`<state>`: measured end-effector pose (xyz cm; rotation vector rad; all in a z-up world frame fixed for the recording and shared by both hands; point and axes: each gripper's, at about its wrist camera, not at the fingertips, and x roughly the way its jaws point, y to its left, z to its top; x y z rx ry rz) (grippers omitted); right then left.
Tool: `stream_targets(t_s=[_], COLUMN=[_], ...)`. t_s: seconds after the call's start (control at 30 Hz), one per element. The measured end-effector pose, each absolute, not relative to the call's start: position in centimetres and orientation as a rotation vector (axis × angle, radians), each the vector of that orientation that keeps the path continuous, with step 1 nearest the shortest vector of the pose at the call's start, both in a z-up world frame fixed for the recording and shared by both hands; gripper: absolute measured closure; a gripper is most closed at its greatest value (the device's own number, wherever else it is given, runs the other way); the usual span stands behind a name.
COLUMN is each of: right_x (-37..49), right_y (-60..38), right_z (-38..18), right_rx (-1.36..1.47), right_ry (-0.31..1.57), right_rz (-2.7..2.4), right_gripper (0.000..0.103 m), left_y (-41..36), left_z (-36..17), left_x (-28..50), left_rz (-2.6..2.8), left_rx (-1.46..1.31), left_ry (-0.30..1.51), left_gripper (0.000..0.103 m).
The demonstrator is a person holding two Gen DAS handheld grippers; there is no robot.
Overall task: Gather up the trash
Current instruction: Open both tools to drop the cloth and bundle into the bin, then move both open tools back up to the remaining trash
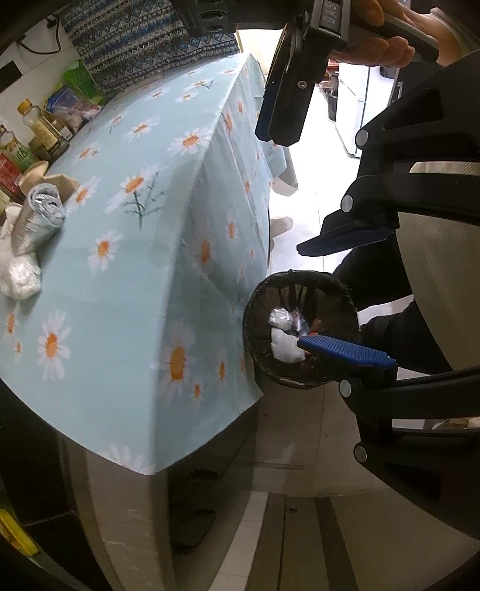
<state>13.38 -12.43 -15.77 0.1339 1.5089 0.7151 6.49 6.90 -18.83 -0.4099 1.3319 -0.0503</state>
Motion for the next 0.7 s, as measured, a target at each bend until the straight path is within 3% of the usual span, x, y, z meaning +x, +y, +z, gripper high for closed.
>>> stream_targets(t_s=[0.43,0.5,0.7], right_x=[16.2,16.9,19.8], right_y=[-14.3,-14.5,-15.0], right_z=[-12.9,-12.4,-10.7], right_rx=[0.16,0.159,0.138], right_ry=[1.434,1.421,1.375], right_rz=[0.68,0.677,0.674], right_gripper=[0.028,0.028,0.028], left_y=[6.1,6.1,5.8], left_z=[-16.1,-15.7,-14.1], left_x=[9.2,9.7,11.9], left_rz=[-0.102,-0.102,-0.1], left_rx=[-0.403,-0.401,-0.392], left_ry=[1.286,1.277,1.237], left_gripper=[0.06,0.05,0.05])
